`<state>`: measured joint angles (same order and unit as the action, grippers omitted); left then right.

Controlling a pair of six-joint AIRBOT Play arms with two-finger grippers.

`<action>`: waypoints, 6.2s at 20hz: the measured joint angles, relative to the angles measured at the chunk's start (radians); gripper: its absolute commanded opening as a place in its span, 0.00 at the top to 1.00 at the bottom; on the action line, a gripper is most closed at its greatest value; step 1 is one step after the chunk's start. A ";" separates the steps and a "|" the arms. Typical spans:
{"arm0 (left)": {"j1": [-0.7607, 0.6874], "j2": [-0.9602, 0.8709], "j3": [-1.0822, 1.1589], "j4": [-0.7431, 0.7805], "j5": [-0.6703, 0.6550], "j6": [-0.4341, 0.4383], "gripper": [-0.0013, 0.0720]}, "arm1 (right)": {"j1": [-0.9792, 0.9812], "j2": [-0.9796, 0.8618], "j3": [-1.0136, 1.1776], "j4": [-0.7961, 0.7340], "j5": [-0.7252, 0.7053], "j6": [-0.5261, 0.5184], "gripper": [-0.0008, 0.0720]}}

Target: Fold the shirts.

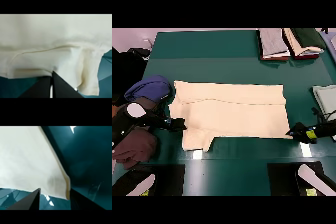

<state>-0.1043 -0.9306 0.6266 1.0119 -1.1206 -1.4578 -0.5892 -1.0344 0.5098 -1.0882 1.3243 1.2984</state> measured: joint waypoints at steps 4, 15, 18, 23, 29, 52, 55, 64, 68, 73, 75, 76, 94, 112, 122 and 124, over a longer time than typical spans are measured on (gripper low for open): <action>0.000 0.008 0.038 0.052 -0.045 -0.002 0.95 | 0.113 -0.040 0.046 0.020 -0.045 -0.006 0.96; -0.001 0.311 0.072 0.170 -0.362 -0.102 0.95 | 0.213 0.303 0.169 -0.183 0.113 0.013 0.97; -0.001 0.317 0.074 0.182 -0.298 -0.109 0.95 | 0.215 0.316 0.220 -0.202 0.107 0.024 0.97; -0.002 0.200 0.104 0.242 -0.075 -0.108 0.95 | 0.267 0.131 0.348 -0.195 0.039 0.028 0.97; -0.002 -0.082 0.248 0.285 0.124 -0.105 0.94 | 0.372 -0.178 0.560 -0.187 -0.027 0.072 0.96; -0.195 -0.355 0.443 0.069 0.248 -0.097 0.95 | 0.177 -0.591 0.583 0.247 -0.002 -0.203 0.97; -0.262 -0.421 0.460 0.025 0.304 -0.108 0.95 | 0.233 -0.590 0.625 0.274 0.000 -0.225 0.97; -0.414 -0.734 0.727 -0.045 0.338 -0.113 0.95 | 0.319 -0.322 0.845 0.485 0.087 -0.190 0.97; -0.459 -0.830 0.818 -0.054 0.336 -0.113 0.95 | 0.431 -0.253 0.925 0.521 0.093 -0.149 0.97; -0.475 -0.873 0.858 -0.065 0.336 -0.114 0.95 | 0.588 -0.231 0.980 0.536 0.051 -0.111 0.97; -0.475 -0.877 0.866 -0.068 0.334 -0.114 0.95 | 0.645 -0.228 0.987 0.536 0.024 -0.105 0.97; -0.470 -0.878 0.872 -0.067 0.327 -0.114 0.95 | 0.673 -0.227 0.989 0.537 0.009 -0.103 0.97; 0.121 -0.205 0.917 0.267 0.101 -0.113 0.95 | 1.405 -0.642 1.194 0.543 -0.568 -0.157 0.40; -0.047 -0.189 0.908 0.235 0.071 -0.063 0.95 | 0.763 -0.532 0.621 0.384 -0.331 -0.054 0.13; -0.089 -0.216 0.908 0.165 0.068 -0.057 0.95 | 0.946 -0.817 0.869 0.506 -0.282 -0.105 0.97; -0.132 -0.216 0.908 0.164 0.069 -0.055 0.95 | 0.964 -0.837 0.917 0.503 -0.283 -0.112 0.97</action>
<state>-0.2363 -1.1465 1.5341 1.1759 -1.0519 -1.5127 0.3744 -1.8717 1.4269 -0.5850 1.0416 1.1862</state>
